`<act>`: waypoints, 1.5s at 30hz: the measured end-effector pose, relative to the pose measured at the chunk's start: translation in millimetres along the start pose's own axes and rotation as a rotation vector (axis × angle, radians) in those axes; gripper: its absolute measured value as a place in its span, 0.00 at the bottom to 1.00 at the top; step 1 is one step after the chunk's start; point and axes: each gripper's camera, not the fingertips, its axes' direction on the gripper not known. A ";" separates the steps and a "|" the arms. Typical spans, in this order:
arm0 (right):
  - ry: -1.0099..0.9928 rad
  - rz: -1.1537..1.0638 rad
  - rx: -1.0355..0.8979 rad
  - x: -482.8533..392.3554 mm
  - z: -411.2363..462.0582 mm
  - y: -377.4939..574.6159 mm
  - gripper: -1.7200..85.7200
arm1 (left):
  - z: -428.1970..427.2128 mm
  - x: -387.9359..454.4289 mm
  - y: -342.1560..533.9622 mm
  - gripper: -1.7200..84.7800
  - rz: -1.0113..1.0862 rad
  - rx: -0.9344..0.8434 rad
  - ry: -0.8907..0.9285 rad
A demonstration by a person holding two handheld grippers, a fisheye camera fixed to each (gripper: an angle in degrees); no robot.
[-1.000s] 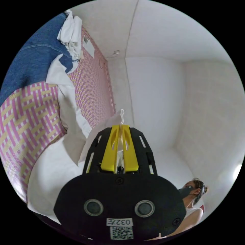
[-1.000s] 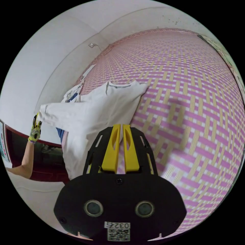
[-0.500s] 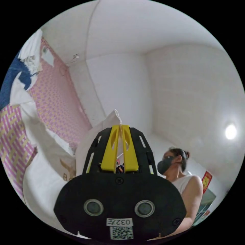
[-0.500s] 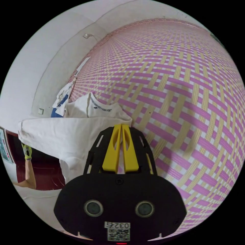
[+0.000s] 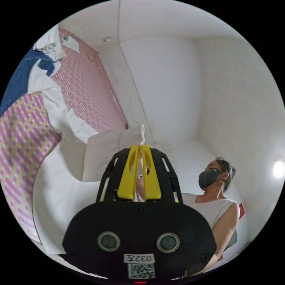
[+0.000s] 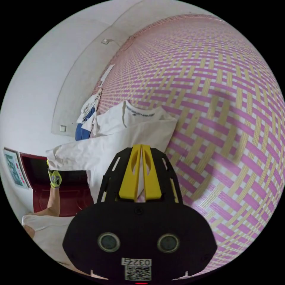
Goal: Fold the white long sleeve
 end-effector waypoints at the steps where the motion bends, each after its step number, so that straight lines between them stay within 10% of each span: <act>1: -0.018 0.001 -0.043 0.3 12.8 5.2 0.01 | 21.2 9.7 -1.5 0.00 0.021 -0.022 0.040; 8: -0.219 0.045 -0.175 27.2 76.9 33.8 0.01 | 250.1 162.7 113.7 0.01 0.467 -0.815 0.377; 14: -0.245 0.135 -0.145 59.0 99.0 44.9 0.01 | 342.6 62.1 292.6 0.00 0.185 -1.372 0.213; 31: -0.344 0.172 0.048 39.9 92.3 30.5 0.13 | 345.1 119.9 363.5 0.00 0.325 -1.579 0.113; 45: -0.172 0.275 0.001 8.4 70.5 16.2 0.01 | 306.7 133.5 378.7 0.01 0.299 -1.518 0.298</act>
